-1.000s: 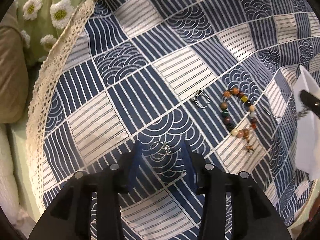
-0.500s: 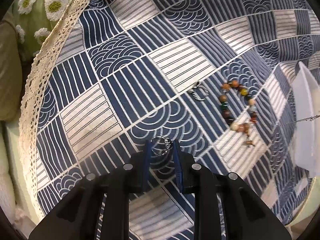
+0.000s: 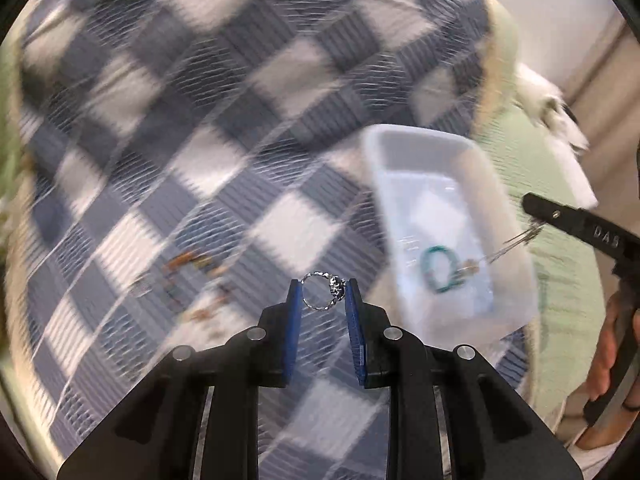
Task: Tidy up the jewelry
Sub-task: 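Carry both pieces over the white tray and open both tools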
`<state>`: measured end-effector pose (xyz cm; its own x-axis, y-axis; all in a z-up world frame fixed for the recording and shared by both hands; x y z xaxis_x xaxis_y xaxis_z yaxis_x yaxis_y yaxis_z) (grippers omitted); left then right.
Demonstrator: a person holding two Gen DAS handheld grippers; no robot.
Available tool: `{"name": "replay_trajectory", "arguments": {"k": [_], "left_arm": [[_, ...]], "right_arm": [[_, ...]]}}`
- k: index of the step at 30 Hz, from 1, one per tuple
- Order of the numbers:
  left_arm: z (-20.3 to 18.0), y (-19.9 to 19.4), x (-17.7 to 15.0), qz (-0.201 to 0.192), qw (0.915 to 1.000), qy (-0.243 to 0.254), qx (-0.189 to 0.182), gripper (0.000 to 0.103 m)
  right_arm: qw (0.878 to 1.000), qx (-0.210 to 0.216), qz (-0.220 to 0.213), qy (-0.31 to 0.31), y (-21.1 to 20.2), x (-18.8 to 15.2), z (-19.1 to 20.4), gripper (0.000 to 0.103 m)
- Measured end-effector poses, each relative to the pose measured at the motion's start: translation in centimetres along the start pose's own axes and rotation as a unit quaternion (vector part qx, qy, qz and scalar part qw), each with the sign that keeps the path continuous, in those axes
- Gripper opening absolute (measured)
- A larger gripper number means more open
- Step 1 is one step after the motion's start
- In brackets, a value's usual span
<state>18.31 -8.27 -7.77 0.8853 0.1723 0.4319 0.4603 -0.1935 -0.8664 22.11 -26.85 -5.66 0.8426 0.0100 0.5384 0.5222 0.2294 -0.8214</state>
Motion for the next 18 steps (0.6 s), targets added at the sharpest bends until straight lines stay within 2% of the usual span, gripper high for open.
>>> {"name": "replay_trajectory", "arguments": {"k": [4,8,13,18], "left_arm": [[-5.3,4.2,1.6,0.017,0.9991,0.034,-0.019,0.02],[-8.8,8.7,2.4,0.037,0.9974,0.06,-0.015,0.02],[-9.7,13.6,2.7,0.062,0.9957,0.069,0.003,0.02],[-9.8,16.1,2.8,0.072,0.9947,0.072,0.014,0.021]], "right_arm": [[0.999,0.006,0.016,0.027,1.2,-0.5,-3.0,0.015],[0.997,0.014,0.048,0.052,3.7,-1.7,-4.8,0.015],[0.994,0.011,0.077,0.076,6.0,-2.7,-6.6,0.015],[0.991,-0.006,0.109,0.078,8.1,-4.1,-7.5,0.015]]}}
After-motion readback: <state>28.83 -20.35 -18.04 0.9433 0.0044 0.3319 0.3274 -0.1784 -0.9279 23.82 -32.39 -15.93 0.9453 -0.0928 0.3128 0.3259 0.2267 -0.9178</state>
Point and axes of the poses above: each gripper's, at about its wrist camera, not at the fingertips, and y roughly the way its jaws point, z to its left, x to its top, the point moved 10 cm from there along y, roughly the way its jaws point, and after that the axes turned 3 degrees about -z, right-handed, at the moved point
